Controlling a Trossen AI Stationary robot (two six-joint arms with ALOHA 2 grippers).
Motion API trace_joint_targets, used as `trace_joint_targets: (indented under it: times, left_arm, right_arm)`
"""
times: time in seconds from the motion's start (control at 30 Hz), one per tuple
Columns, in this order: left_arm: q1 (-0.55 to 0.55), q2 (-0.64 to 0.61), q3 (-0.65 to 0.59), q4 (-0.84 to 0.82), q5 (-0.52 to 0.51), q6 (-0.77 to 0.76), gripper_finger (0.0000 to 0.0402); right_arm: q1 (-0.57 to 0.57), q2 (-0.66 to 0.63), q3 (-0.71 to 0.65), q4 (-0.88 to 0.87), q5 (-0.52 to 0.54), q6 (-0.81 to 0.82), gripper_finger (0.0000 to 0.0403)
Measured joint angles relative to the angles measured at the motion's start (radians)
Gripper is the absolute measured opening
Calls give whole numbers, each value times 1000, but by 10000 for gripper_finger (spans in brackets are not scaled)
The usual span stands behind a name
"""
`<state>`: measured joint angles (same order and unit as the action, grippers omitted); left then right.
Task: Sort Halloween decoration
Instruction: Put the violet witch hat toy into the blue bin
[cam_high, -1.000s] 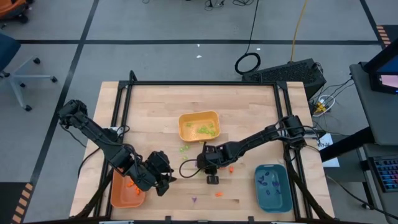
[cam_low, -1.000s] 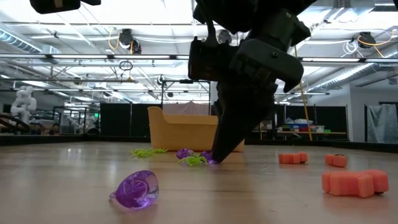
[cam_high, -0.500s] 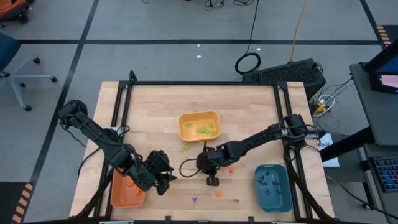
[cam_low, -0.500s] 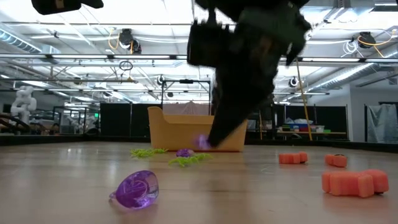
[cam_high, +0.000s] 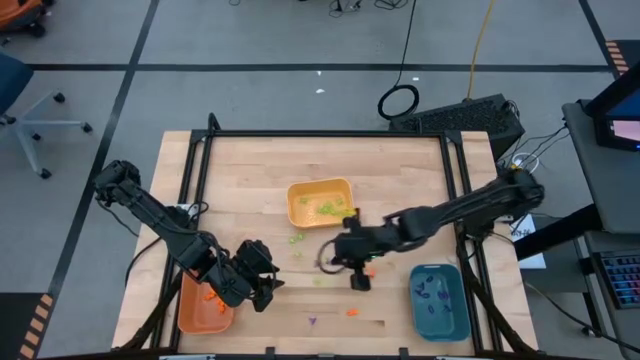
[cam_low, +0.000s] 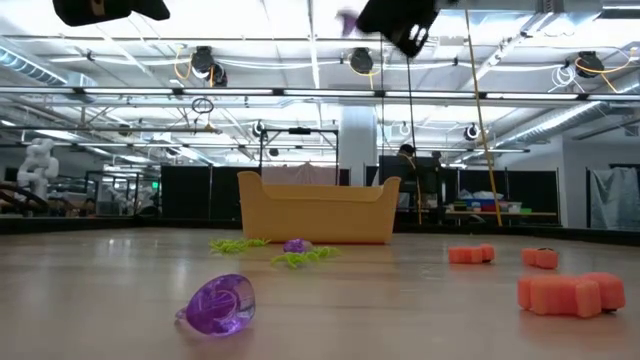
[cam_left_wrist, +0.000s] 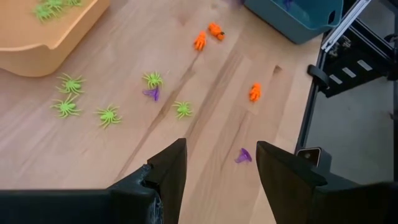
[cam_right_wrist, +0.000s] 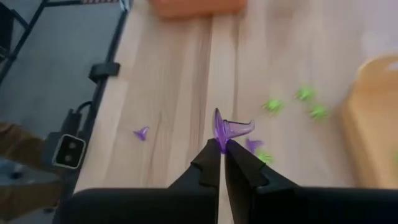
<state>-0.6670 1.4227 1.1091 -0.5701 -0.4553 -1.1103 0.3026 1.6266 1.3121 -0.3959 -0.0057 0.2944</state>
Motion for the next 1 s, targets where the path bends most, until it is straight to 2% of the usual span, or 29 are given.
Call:
trace_joint_targets:
  times: [0.23, 0.47, 1.0]
  left_arm:
    - [10, 0, 0, 0, -10, 0, 192]
    - [45, 0, 0, 17, -1, 0, 192]
    - [108, 0, 0, 152, 34, 24, 192]
  right_arm:
    - [54, -172, 1, -80, 175, -32, 0]
    - [108, -286, 1, -101, 264, -56, 0]
    - [151, -454, 1, -136, 298, -206, 0]
